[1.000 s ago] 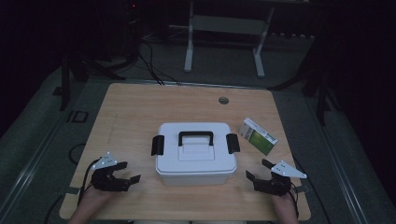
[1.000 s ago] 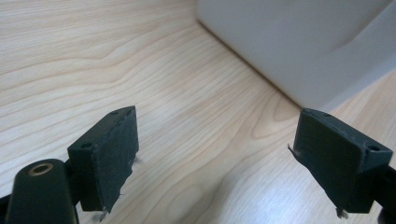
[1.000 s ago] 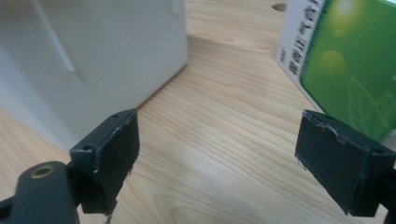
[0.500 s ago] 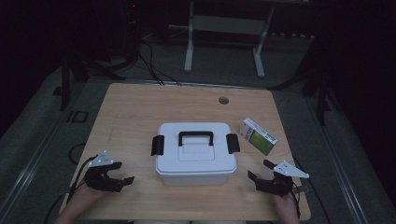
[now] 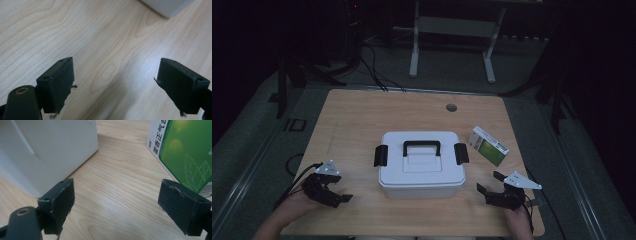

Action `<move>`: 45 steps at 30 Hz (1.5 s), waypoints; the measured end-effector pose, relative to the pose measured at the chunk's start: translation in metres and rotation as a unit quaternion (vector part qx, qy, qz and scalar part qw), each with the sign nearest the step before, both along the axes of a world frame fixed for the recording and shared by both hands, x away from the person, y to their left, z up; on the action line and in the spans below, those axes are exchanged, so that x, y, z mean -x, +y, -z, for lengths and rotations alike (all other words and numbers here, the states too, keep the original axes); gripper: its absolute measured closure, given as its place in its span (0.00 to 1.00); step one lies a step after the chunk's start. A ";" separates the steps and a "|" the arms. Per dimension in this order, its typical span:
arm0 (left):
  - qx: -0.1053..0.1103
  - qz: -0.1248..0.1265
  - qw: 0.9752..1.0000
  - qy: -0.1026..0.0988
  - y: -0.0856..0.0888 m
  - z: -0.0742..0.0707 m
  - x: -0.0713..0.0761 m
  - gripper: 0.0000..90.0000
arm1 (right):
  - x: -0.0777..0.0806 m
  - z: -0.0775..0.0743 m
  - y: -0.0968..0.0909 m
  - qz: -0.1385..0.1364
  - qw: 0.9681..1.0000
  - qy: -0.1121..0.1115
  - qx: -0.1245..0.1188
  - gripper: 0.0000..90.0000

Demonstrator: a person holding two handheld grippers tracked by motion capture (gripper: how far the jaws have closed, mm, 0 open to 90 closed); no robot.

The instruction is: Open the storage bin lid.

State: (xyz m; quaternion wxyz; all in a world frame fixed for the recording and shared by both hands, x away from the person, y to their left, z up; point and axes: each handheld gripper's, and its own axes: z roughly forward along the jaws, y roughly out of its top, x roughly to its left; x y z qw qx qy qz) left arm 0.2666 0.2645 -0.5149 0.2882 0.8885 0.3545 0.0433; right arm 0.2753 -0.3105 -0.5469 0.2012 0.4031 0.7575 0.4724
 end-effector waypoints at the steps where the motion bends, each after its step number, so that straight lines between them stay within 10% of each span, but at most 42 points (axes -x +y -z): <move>1: -0.007 0.005 1.000 0.005 -0.001 -0.001 -0.001 0.16 | 0.000 0.000 0.000 0.000 1.000 0.000 0.001 0.15; 12: -0.077 0.038 0.995 0.042 -0.005 -0.009 -0.007 0.16 | -0.001 0.000 0.000 -0.002 1.000 0.006 0.002 0.15; 38: -0.199 0.074 0.967 0.142 -0.012 -0.026 -0.019 0.16 | -0.002 0.000 0.001 0.003 1.000 0.008 0.004 0.15; 45: -0.179 0.092 0.971 0.131 -0.016 -0.046 -0.024 0.16 | -0.002 0.001 0.001 0.003 1.000 0.010 0.004 0.15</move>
